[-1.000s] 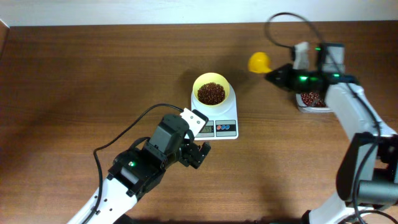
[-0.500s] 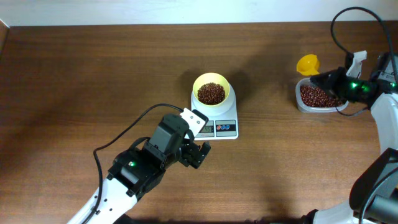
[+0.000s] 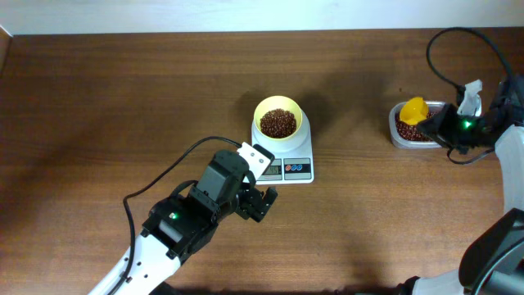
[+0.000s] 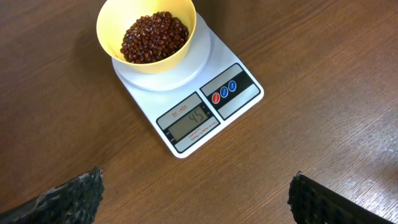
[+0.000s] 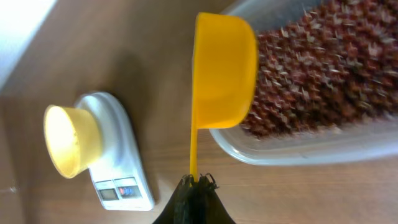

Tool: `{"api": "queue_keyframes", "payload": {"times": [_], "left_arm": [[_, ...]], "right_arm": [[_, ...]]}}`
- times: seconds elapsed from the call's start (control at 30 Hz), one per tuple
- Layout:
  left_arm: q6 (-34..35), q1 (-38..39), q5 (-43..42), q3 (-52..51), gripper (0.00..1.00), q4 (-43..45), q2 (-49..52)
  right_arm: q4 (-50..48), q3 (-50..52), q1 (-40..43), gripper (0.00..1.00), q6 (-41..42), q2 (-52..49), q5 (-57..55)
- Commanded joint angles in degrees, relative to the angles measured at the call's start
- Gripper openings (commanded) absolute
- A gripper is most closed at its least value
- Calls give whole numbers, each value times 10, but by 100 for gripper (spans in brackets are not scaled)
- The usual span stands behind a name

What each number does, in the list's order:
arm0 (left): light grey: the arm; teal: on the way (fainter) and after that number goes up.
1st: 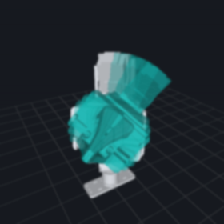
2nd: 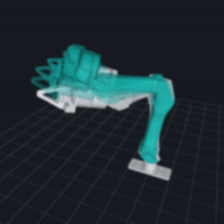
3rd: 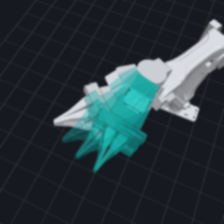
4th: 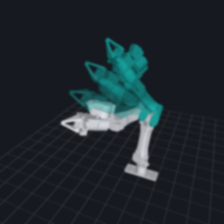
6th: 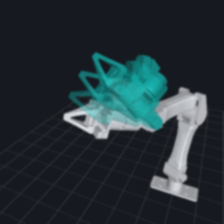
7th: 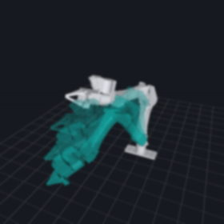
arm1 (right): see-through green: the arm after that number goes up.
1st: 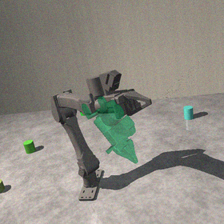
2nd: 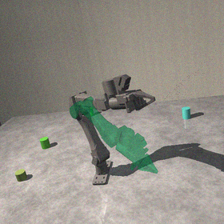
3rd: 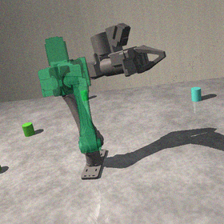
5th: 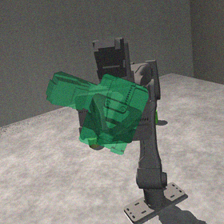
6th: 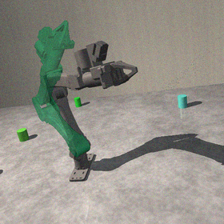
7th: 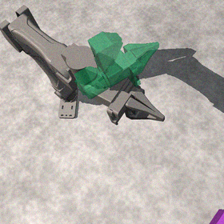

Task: Scoop item into bowl and weigh 50g on scale
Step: 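Move the empty scoop with the right gripper back toward the tub, then dip the yellow scoop into the bean tub and lift it, right gripper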

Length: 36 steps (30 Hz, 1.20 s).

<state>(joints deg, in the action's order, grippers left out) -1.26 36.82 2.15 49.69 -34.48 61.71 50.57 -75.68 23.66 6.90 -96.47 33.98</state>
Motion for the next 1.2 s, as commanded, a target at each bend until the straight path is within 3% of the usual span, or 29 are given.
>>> {"api": "queue_keyframes", "payload": {"times": [0.0,0.4,0.8,1.17], "left_arm": [[6,-2,4,-3,99,1,-7],[6,-2,4,-3,99,1,-7],[6,-2,4,-3,99,1,-7],[6,-2,4,-3,99,1,-7]], "right_arm": [[28,-24,5,4,-22,13,-77],[41,-23,-2,4,-22,9,-256],[-11,-23,-84,4,-22,-5,-278],[-5,-17,-92,4,-16,-7,-302]]}}
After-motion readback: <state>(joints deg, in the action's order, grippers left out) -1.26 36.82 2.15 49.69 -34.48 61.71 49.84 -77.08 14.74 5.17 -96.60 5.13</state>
